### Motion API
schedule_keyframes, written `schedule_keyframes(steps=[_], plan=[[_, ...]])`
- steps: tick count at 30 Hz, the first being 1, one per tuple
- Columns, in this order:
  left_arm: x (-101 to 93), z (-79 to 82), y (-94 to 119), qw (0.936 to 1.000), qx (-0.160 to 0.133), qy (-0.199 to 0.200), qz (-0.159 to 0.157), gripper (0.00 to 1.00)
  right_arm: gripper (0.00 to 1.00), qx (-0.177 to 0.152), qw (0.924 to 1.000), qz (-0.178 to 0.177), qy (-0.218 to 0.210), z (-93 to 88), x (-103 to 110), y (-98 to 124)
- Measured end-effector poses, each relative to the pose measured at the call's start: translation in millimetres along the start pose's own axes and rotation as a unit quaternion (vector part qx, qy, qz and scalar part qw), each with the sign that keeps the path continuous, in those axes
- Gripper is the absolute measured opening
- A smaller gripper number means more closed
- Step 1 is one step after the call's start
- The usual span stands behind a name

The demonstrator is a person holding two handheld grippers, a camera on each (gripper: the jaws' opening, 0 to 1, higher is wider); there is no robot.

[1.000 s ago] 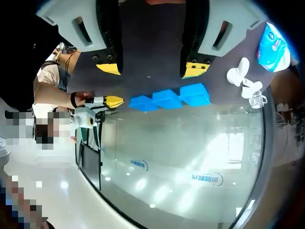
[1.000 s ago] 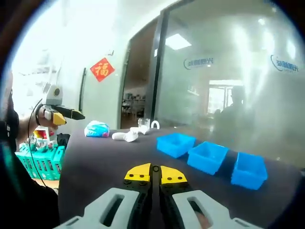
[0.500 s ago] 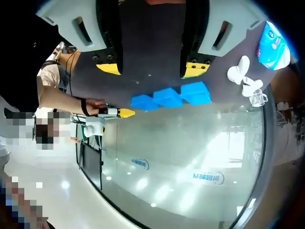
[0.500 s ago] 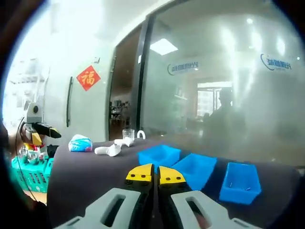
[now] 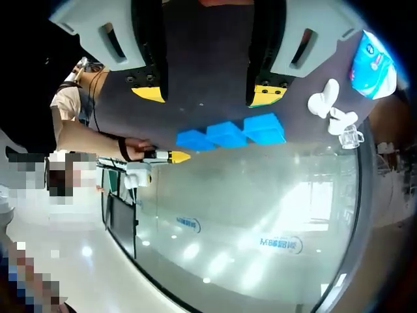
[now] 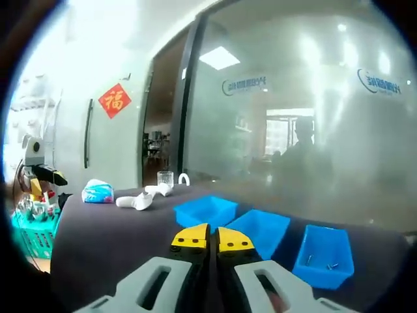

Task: Sort the screws, nuts, and washers into the corresponding bins

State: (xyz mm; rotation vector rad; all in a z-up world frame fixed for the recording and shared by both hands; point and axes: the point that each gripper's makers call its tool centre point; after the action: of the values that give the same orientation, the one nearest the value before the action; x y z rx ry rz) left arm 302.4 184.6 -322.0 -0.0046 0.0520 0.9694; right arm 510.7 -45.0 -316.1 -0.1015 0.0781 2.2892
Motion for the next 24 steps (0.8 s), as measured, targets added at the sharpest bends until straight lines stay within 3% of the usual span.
schedule_keyframes(steps=[2,5,8,16,24], plan=[[-0.4,-1.2,-0.5,1.0000,0.001,0.001,-0.001,0.48,0.03,-0.003,0.9999,0.000,0.010,0.7,2.4,3.5],[-2.1,-1.9,-0.7,1.0000,0.001,0.002,-0.003,0.48,0.16,-0.005,0.9993,0.008,0.035,0.2,11.3,13.1],[-2.7,-2.2,-0.5,1.0000,0.001,0.002,-0.004,0.48,0.21,-0.004,0.9989,0.017,0.043,-0.3,14.3,17.8],[-6.2,-1.1,0.1,1.0000,0.001,0.000,-0.006,0.48,0.35,0.031,0.9954,0.042,0.080,-15.6,22.2,41.3],[-8.5,-0.7,-0.9,1.0000,0.001,-0.001,-0.008,0.48,0.42,0.077,0.9884,0.070,0.110,-32.3,25.9,61.1]])
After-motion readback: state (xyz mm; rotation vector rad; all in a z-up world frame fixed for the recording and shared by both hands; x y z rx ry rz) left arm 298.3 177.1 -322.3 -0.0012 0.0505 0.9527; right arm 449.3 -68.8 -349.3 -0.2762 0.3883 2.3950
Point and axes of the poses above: the point that each gripper's makers call its tool centre point, and the gripper's own axes: y roughly backward along the fingers, x roughly to its left, z roughly out of its top, and after that the axes turned 4 degrees about -x, right-handed
